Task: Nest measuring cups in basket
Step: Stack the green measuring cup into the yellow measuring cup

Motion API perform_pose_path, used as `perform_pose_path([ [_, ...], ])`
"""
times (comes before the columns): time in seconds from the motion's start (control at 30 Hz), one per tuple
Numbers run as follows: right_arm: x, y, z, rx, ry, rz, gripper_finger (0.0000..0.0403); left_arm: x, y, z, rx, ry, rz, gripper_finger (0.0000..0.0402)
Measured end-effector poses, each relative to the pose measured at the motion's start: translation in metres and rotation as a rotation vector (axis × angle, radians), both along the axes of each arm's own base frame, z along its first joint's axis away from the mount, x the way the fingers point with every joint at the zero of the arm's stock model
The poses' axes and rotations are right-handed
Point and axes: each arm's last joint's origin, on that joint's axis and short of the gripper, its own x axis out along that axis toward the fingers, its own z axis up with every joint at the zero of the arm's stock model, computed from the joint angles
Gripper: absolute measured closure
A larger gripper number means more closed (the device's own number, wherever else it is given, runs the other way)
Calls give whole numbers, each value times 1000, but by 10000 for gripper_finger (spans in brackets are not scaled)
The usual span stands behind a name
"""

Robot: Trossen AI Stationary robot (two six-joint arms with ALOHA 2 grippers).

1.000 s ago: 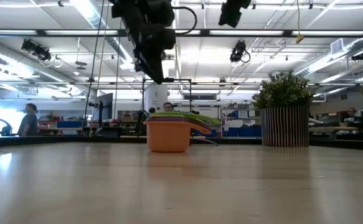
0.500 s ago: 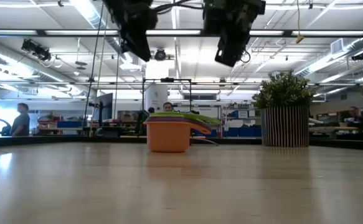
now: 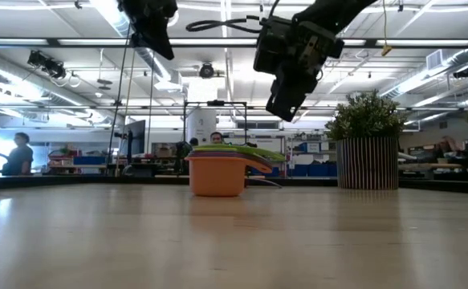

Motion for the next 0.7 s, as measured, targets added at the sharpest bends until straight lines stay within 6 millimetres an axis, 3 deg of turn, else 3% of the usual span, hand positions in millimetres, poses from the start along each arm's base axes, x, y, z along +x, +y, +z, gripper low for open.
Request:
perform_pose_path([
  [0.2,-1,12,-23,36,0,-31,402,-5,6,0,1,-1,31,397],
  [0.43,-4,18,-39,81,-24,-38,402,-6,9,0,1,0,41,396],
  [0.7,-8,16,-55,1,-39,-94,402,-6,9,0,1,0,40,396],
])
